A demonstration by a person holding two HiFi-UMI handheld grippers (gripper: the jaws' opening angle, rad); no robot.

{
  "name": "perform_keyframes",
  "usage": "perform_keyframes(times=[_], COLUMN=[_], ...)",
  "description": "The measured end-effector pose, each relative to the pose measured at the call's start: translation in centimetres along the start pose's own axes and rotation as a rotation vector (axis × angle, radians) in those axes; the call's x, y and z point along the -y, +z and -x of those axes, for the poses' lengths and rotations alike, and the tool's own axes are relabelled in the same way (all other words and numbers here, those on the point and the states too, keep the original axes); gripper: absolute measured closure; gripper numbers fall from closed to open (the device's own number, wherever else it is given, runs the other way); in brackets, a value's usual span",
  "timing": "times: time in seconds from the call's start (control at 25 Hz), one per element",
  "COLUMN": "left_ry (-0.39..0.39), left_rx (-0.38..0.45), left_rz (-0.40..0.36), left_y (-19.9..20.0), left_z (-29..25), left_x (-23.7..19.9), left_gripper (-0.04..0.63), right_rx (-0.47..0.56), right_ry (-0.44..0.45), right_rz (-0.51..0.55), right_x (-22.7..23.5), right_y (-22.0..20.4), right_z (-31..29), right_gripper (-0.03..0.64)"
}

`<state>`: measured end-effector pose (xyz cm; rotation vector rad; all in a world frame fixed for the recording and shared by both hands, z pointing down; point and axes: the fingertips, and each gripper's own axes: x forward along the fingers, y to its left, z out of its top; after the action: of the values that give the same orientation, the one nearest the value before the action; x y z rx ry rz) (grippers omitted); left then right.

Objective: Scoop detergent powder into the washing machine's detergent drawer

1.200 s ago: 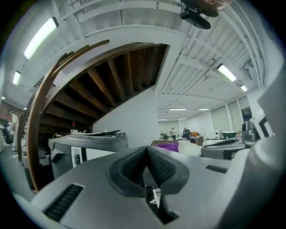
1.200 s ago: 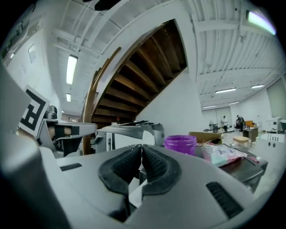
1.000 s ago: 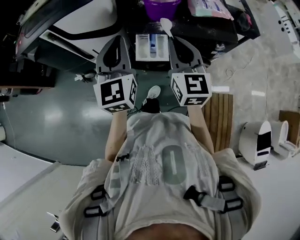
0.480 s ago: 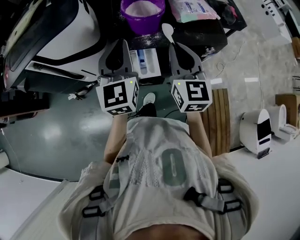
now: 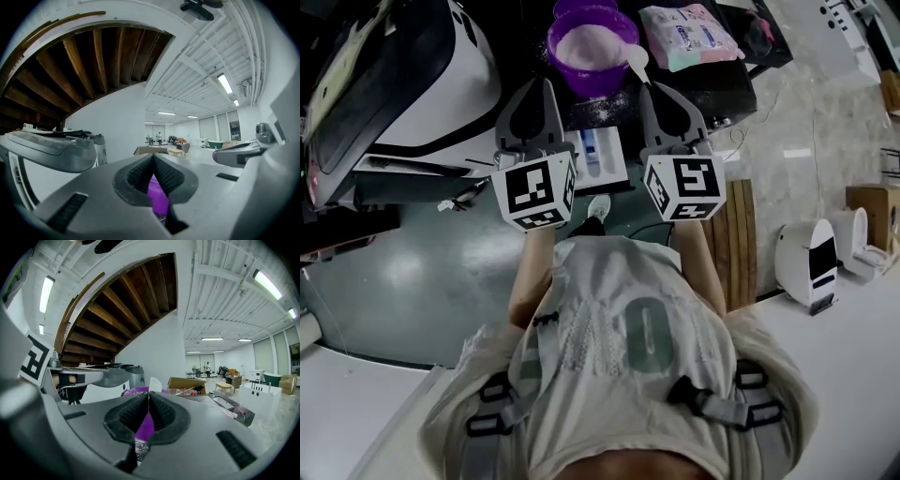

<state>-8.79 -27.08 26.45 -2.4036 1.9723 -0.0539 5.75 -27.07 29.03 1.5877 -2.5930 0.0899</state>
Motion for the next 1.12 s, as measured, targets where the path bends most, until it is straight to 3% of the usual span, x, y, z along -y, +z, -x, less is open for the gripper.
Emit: perform_keyframes(times=[0.32, 0.84, 1.12], left_ry=[0.029, 0.036, 0.050], left_rx=[0.012, -0.015, -0.024], left_rz=[-0.004, -0.016, -0.020], left_y=[2.2, 1.7, 1.2], left_z=[-2.4, -3.2, -3.7], left_x=[-1.4, -2.8, -3.8], left_gripper=[0.575, 0.575, 0.575], right_rx=[0.002, -0.053, -0.209], right_ry=[0.048, 0.096, 0.294], right_rz=[0.019, 0.037, 0.126], right_x=[1.3, 1.8, -0.1], right_y=[3.3, 3.4, 2.8], right_z=[-2.4, -4.9, -8.0], right_gripper=[0.607, 0.607, 0.607])
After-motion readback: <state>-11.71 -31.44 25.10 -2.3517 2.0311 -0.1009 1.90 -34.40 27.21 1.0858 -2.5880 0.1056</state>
